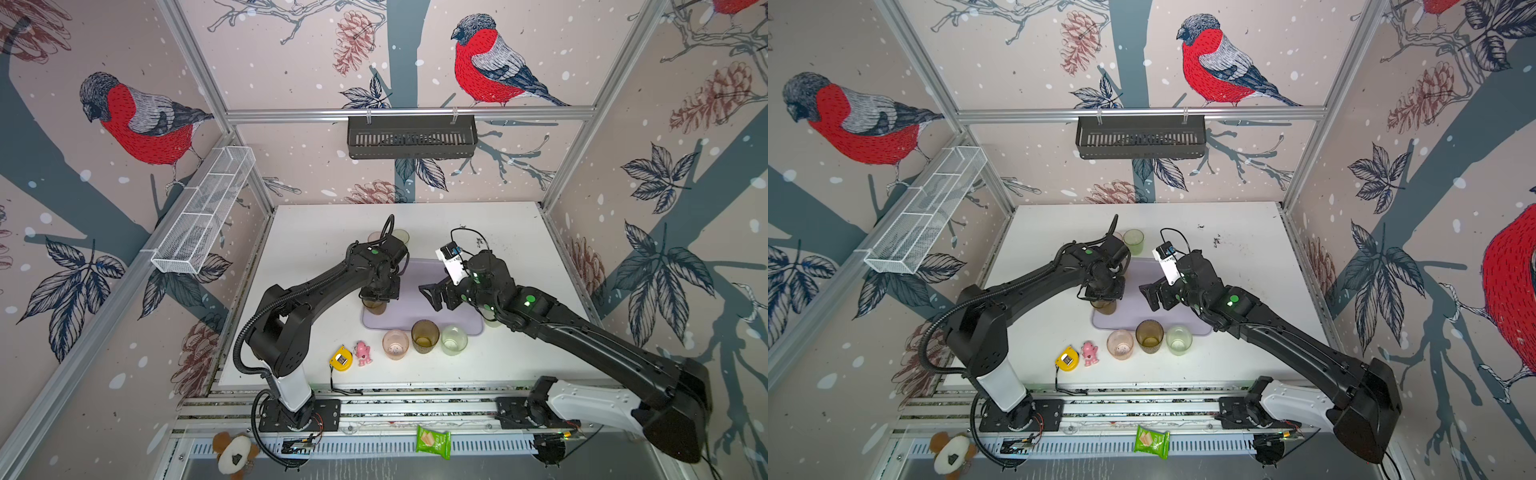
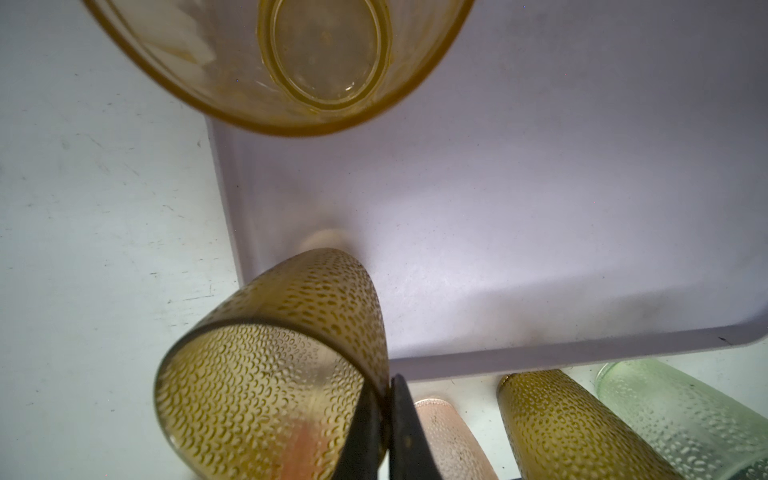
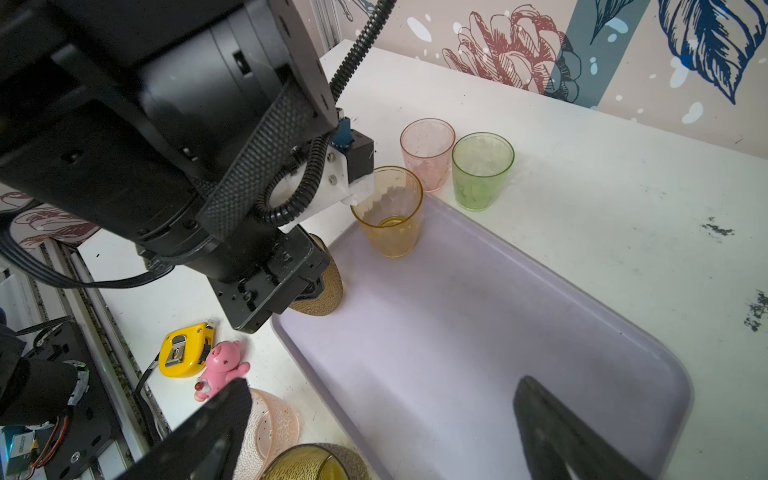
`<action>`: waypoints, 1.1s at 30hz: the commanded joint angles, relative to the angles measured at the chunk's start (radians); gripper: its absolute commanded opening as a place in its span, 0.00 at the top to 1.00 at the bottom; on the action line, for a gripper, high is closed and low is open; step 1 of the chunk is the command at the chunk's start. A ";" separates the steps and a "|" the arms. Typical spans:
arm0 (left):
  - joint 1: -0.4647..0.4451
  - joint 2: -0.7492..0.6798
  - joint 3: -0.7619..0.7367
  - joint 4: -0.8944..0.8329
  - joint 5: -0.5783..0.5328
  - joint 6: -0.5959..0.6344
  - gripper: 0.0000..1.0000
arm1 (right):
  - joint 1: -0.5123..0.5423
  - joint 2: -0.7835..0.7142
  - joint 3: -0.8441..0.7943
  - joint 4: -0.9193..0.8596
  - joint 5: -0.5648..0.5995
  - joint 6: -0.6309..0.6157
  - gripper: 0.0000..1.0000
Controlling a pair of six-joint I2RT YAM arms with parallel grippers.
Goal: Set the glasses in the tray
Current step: 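Lift the olive glass and carry it onto the tray edge nearest the robot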
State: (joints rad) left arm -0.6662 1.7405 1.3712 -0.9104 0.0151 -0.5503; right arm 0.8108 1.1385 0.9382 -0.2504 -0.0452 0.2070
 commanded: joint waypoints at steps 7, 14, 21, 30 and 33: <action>-0.024 0.024 0.021 -0.003 -0.027 -0.008 0.92 | -0.005 0.001 0.010 0.011 0.005 -0.012 0.00; -0.033 0.031 0.016 0.004 -0.028 -0.014 0.91 | -0.010 0.001 0.010 0.011 0.002 -0.014 0.00; -0.035 0.040 0.020 0.005 -0.029 -0.015 0.91 | -0.012 0.000 0.006 0.014 0.002 -0.014 0.00; -0.036 0.046 0.017 0.006 -0.028 -0.015 0.91 | -0.013 -0.006 0.004 0.016 0.002 -0.015 0.00; -0.038 0.047 0.018 0.008 -0.026 -0.015 0.90 | -0.015 -0.006 0.005 0.013 0.000 -0.016 0.00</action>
State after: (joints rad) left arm -0.7013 1.7855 1.3846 -0.9001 -0.0017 -0.5537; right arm 0.7967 1.1358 0.9401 -0.2501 -0.0456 0.2058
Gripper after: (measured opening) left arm 0.095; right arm 0.995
